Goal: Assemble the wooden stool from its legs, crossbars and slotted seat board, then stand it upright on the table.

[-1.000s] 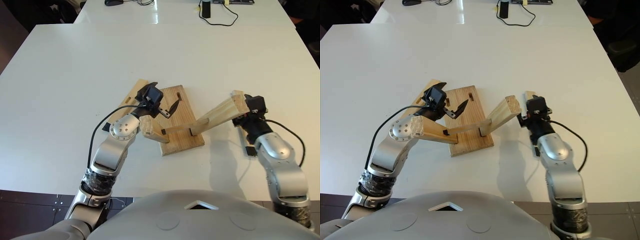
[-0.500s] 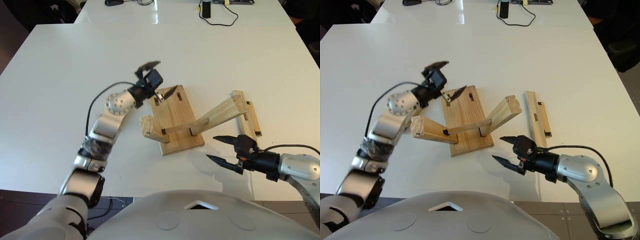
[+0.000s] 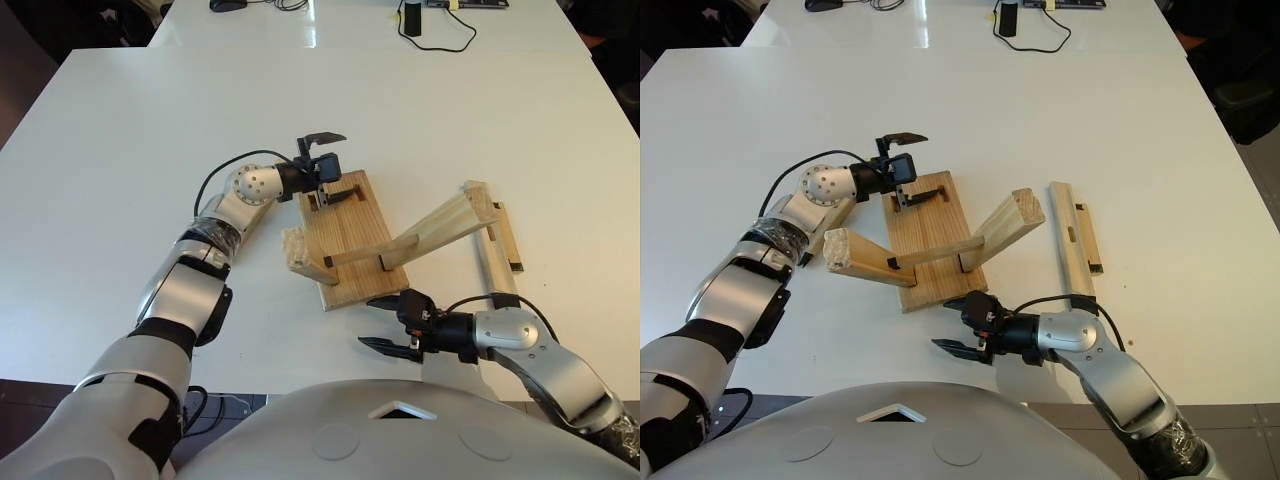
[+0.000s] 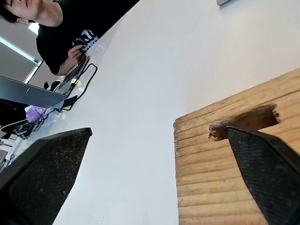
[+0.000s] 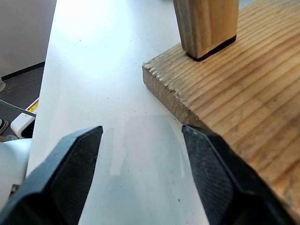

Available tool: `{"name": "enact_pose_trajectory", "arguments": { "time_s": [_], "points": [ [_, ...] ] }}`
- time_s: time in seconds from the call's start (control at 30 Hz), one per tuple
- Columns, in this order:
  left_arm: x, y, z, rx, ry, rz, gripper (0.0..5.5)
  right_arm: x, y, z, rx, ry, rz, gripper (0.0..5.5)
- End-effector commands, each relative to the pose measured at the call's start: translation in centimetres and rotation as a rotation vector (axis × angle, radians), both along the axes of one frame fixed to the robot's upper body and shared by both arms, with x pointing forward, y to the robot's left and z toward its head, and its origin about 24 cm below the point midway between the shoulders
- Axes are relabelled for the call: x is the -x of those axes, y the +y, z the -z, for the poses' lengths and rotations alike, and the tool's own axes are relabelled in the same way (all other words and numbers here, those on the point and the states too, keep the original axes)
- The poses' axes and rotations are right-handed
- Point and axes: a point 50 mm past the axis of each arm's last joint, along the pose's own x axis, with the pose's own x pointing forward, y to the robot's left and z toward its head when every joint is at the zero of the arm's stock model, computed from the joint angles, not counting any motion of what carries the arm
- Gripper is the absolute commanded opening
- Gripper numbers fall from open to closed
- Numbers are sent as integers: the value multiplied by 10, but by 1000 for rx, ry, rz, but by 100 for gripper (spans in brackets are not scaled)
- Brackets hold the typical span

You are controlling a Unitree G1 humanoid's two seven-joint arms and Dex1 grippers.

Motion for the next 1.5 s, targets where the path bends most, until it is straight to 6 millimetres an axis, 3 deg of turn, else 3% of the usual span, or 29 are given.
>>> {"name": "enact_pose_trajectory", "arguments": {
  "time_s": [0.03, 0.3, 0.57, 0.87, 0.97, 1.1, 1.2, 1.37, 1.43, 1.5],
  "points": [
    [14, 19, 34, -124, 129, -14, 528, -21, -6, 7, 66, -107, 137, 312],
    [29, 36, 51, -117, 228, -27, 528, -49, -41, -1, 133, -222, 324, 312],
    [38, 48, 44, -64, 259, -6, 528, -81, -67, -9, 196, -366, 482, 312],
    [68, 57, 28, 40, 359, -96, 528, -108, -68, -12, 168, -489, 630, 312],
    [82, 53, 21, 53, 389, -88, 528, -99, -79, -22, 170, -505, 644, 312],
    [96, 58, -1, 88, 438, -84, 528, -70, -98, -35, 228, -464, 529, 312],
    [98, 68, -18, 78, 450, -94, 528, -43, -102, -41, 253, -375, 390, 312],
    [83, 69, -55, 138, 444, -61, 528, 0, -82, -36, 151, -166, 173, 312],
    [68, 62, -74, 176, 399, -34, 528, 6, -69, -32, 97, -115, 133, 312],
    [41, 50, -88, 199, 316, -31, 528, 8, -54, -25, 55, -79, 118, 312]
  ]
}}
